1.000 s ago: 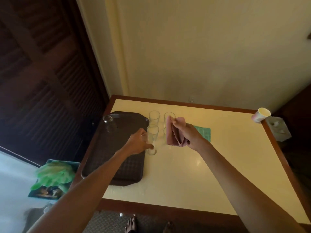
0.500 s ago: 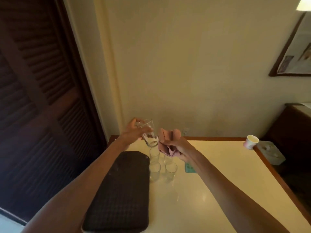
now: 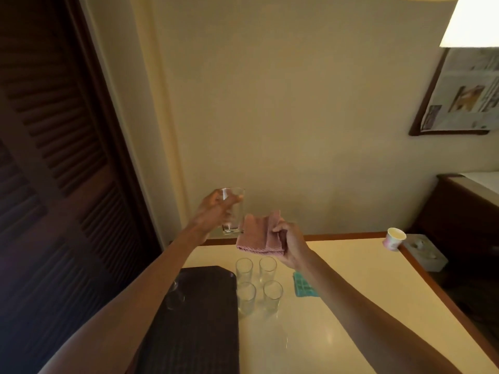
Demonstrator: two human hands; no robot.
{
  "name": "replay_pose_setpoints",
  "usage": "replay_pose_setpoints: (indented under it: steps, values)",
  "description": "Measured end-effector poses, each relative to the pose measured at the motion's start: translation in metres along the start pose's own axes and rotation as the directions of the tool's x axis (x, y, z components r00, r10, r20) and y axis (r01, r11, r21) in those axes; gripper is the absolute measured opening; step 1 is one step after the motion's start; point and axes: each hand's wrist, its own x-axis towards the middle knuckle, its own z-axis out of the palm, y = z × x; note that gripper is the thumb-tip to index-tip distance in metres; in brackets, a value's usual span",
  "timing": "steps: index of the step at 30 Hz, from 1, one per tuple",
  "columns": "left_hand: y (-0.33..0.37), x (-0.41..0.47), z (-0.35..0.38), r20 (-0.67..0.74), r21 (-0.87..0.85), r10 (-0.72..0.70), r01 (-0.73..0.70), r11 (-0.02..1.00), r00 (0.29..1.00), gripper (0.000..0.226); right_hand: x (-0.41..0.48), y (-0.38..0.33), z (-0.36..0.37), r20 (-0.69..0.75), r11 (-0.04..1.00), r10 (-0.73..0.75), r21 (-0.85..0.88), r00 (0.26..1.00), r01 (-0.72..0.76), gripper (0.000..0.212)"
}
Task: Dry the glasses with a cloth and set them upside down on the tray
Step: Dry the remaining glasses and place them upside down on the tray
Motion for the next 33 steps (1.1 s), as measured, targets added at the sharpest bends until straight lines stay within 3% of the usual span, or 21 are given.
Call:
replay_pose_setpoints:
  steps: [2, 4, 6, 9, 13, 20, 22, 24, 28, 32, 33]
  values:
    - [0.002, 0.004, 0.004, 0.043, 0.017, -0.034, 0.034, 0.999, 0.998, 0.034, -0.001, 0.002, 0.001, 0.038, 0.994, -0.024, 0.11, 0.999, 0.02, 0.023]
    - [0.004, 0.007, 0.009, 0.039, 0.054, -0.051, 0.049, 0.997, 0.998, 0.038, -0.004, 0.004, 0.004, 0.108, 0.99, -0.032, 0.142, 0.994, 0.016, 0.034]
    - [0.008, 0.011, 0.013, 0.001, 0.051, -0.072, 0.072, 0.996, 0.997, 0.048, -0.003, 0.004, 0.006, 0.109, 0.998, -0.022, 0.066, 0.994, 0.014, 0.039]
    - [0.015, 0.015, 0.017, -0.036, 0.048, -0.1, 0.101, 0.994, 0.994, 0.058, 0.005, 0.002, 0.006, 0.013, 0.991, -0.021, -0.129, 1.0, 0.022, 0.028]
    - [0.013, 0.02, 0.026, -0.029, 0.001, -0.124, 0.124, 0.992, 0.992, 0.061, 0.012, -0.005, 0.004, -0.024, 0.996, 0.032, -0.082, 0.999, -0.033, 0.036]
    - [0.009, 0.023, 0.059, -0.01, -0.127, -0.214, 0.211, 0.969, 0.977, 0.053, 0.005, -0.028, 0.027, 0.14, 0.983, -0.1, -0.139, 0.985, 0.12, 0.058]
    - [0.011, 0.025, 0.065, -0.013, -0.171, -0.219, 0.214, 0.962, 0.976, 0.053, 0.0, -0.036, 0.035, 0.164, 0.974, -0.123, -0.17, 0.979, 0.15, 0.053]
    - [0.012, 0.025, 0.069, -0.002, -0.244, -0.26, 0.252, 0.936, 0.966, 0.058, -0.003, -0.042, 0.04, 0.179, 0.963, -0.156, -0.191, 0.971, 0.19, 0.05]
    - [0.02, 0.023, 0.071, 0.002, -0.379, -0.293, 0.272, 0.884, 0.956, 0.069, -0.002, -0.043, 0.047, 0.204, 0.939, -0.197, -0.243, 0.959, 0.244, 0.072]
    - [0.029, 0.025, 0.064, -0.039, -0.48, -0.249, 0.2, 0.854, 0.968, 0.066, -0.008, -0.036, 0.046, 0.211, 0.85, -0.275, -0.402, 0.938, 0.34, 0.061]
    - [0.029, 0.028, 0.063, -0.018, -0.512, -0.247, 0.203, 0.835, 0.969, 0.067, -0.008, -0.033, 0.047, 0.225, 0.774, -0.335, -0.489, 0.915, 0.403, 0.057]
